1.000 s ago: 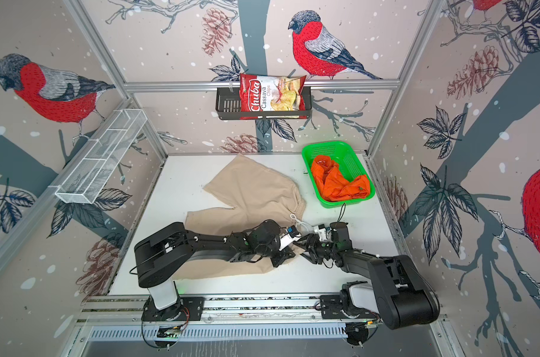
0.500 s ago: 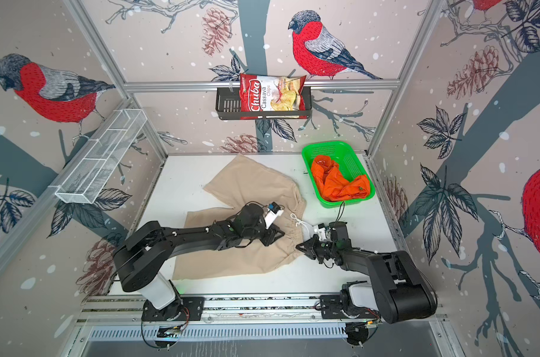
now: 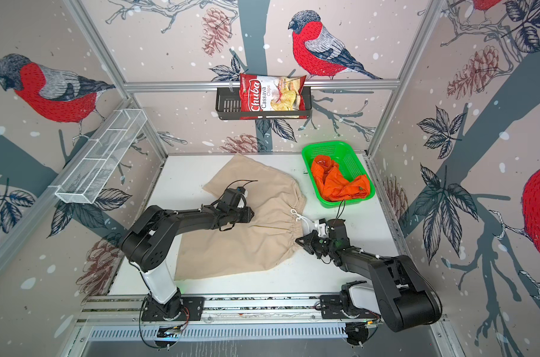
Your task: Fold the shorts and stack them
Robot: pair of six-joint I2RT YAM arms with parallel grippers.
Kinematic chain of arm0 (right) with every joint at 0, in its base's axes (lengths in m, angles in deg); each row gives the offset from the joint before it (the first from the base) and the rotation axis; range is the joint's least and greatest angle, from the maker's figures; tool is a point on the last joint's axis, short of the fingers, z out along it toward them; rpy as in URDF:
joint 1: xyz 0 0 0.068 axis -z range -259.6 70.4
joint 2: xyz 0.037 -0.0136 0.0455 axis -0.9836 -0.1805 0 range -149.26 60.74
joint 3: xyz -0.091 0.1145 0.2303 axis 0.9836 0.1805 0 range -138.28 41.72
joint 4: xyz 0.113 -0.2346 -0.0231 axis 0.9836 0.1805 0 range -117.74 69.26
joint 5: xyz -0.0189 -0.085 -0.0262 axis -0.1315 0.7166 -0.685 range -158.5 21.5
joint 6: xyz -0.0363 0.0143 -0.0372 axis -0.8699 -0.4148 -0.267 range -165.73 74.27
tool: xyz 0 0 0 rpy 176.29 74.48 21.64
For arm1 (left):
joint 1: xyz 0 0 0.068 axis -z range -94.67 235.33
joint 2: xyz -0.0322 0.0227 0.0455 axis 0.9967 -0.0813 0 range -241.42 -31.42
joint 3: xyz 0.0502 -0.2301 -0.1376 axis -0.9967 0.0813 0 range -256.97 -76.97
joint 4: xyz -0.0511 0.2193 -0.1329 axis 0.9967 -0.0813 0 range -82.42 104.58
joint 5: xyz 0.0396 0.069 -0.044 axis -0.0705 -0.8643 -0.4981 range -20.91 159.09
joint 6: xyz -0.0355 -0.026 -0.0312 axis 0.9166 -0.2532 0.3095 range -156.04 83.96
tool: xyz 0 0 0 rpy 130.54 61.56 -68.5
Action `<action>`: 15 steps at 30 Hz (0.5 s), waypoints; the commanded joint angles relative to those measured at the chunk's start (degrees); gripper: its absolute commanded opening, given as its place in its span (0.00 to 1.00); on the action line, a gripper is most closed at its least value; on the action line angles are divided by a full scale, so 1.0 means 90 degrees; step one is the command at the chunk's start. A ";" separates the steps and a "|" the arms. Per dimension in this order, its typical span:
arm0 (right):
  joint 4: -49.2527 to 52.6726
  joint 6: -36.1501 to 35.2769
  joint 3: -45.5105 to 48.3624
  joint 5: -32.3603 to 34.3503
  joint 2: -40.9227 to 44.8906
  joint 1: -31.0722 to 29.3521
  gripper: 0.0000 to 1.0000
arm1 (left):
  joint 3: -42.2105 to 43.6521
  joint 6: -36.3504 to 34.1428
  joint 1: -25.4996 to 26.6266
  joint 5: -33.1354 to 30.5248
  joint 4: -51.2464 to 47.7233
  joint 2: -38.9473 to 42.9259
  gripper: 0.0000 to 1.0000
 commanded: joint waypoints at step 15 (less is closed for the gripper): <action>-0.2051 0.0924 -0.0428 0.1251 -0.0966 -0.0562 0.00 | -0.1899 -0.0252 -0.0762 -0.0065 -0.0446 -0.1648 0.37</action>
